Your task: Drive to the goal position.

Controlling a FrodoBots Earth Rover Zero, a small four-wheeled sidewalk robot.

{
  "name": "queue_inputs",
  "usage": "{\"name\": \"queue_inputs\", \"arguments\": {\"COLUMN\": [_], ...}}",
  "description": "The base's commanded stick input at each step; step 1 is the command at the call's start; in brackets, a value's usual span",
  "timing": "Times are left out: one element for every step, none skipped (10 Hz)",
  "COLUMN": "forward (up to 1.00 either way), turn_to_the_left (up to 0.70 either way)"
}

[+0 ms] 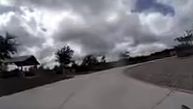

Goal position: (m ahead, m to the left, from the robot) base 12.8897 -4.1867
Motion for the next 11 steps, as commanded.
{"name": "queue_inputs", "arguments": {"forward": [0.58,0.58,0.58,0.58,0.58,0.58,0.58,0.58,0.58,0.58,0.58], "turn_to_the_left": [0.01,0.01,0.01,0.01,0.01,0.01,0.01,0.01,0.01,0.01,0.01]}}
